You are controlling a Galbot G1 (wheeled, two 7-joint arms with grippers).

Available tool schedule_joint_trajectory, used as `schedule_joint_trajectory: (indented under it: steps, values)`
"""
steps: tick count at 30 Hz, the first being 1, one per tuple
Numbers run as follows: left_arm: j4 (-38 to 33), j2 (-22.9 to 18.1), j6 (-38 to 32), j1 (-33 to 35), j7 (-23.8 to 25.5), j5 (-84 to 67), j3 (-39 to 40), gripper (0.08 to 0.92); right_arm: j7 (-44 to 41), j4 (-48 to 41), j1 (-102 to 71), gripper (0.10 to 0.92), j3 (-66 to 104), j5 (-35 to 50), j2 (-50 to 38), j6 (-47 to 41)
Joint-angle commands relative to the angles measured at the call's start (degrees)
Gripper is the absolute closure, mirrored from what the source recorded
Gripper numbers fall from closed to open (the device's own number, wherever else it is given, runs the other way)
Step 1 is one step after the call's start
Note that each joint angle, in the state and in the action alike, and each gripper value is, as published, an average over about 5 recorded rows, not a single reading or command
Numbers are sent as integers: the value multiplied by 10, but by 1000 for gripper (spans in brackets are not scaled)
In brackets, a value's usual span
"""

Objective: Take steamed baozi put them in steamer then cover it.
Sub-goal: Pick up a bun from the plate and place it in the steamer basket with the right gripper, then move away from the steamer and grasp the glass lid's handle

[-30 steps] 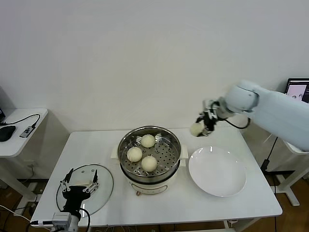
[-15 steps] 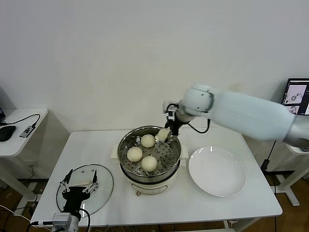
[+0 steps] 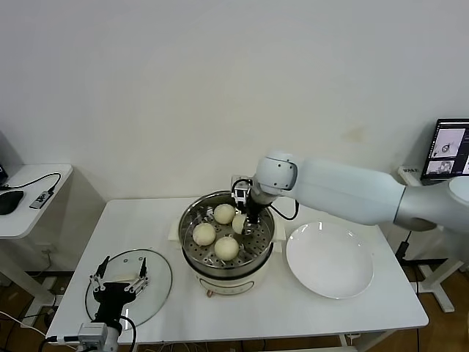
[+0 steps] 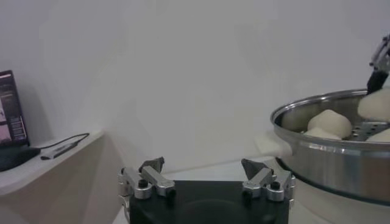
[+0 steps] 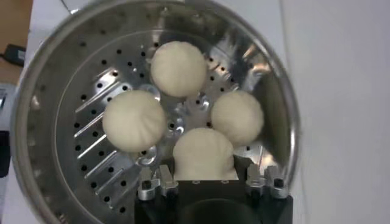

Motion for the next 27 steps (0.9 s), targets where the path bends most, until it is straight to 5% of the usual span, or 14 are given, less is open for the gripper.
schedule_joint_trajectory:
  steps: [1, 6, 14, 19, 27]
  values:
    - [2, -1, 0, -2, 0, 0, 2, 177, 2, -13, -20, 423, -3, -20, 11, -9]
    - [2, -2, 0, -2, 0, 0, 2, 177, -3, -9, -22, 415, 2, -30, 3, -9]
    - [2, -2, 0, -4, -1, 1, 4, 177, -11, 28, -9, 233, 21, -36, -39, -7]
    - [3, -1, 1, -6, 0, 1, 4, 177, -6, 87, -1, 204, 46, -32, -93, -2]
    - [0, 0, 0, -3, 0, 2, -4, 177, 132, 201, -84, 203, 158, 2, -200, 44]
